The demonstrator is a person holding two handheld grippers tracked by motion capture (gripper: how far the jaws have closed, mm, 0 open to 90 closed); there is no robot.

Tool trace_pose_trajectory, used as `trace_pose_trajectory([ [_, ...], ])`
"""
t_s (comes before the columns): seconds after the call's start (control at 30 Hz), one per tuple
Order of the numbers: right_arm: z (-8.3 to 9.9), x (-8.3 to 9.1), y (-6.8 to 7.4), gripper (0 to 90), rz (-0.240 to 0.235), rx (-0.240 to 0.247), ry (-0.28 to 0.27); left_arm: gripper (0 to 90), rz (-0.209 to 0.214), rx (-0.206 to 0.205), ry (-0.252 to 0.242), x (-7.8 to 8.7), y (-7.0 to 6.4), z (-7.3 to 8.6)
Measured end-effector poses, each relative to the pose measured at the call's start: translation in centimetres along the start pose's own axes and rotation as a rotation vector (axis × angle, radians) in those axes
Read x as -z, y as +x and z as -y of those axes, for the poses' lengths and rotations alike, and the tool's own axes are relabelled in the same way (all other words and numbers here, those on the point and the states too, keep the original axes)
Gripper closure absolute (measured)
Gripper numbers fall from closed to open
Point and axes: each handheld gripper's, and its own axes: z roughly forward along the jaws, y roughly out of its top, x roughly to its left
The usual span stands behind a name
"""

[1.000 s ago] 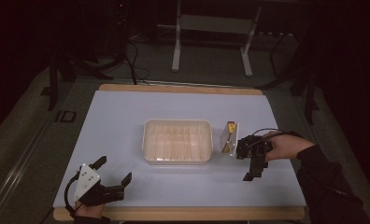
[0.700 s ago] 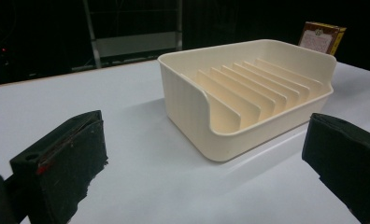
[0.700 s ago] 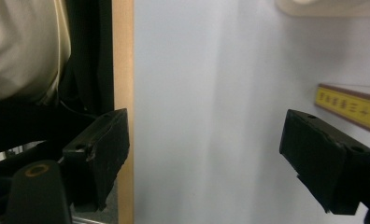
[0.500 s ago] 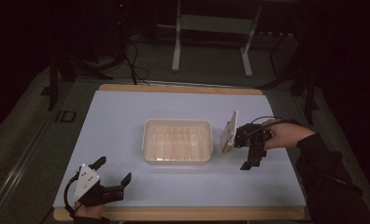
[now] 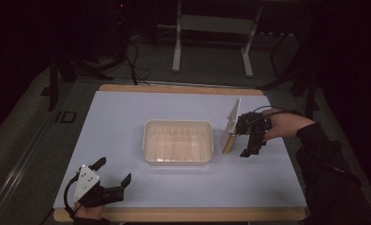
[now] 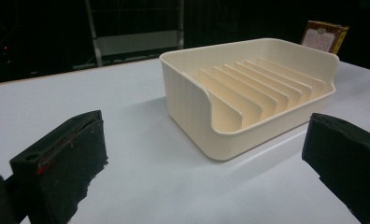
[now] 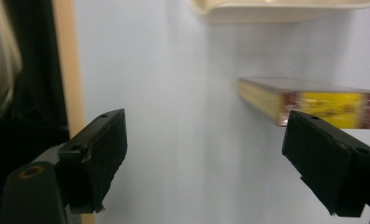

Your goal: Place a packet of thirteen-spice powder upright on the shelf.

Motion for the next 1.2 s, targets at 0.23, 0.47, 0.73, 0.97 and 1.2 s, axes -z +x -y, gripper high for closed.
trace_pose_trajectory([
  [0.23,-0.2,0.7,-1.5,14.0,0.065,-0.033,0.006,0.0,0.005,0.005,0.001,0.0,0.0,0.1],
  [0.47,-0.2,0.8,-2.8,14.2,0.091,-0.017,-0.013,0.0,0.006,0.013,-0.001,0.0,0.1,0.1],
  [0.73,-0.2,-0.4,-4.4,16.6,0.100,-0.003,-0.017,0.0,0.004,0.015,0.001,0.0,0.1,0.1],
  [0.97,-0.2,-1.5,-5.5,16.6,0.104,-0.005,-0.007,0.0,0.002,0.022,0.001,0.0,0.1,0.1],
  [1.2,-0.5,-2.3,-6.5,19.0,0.081,-0.007,-0.003,0.0,0.000,0.024,0.004,0.0,0.1,0.2],
])
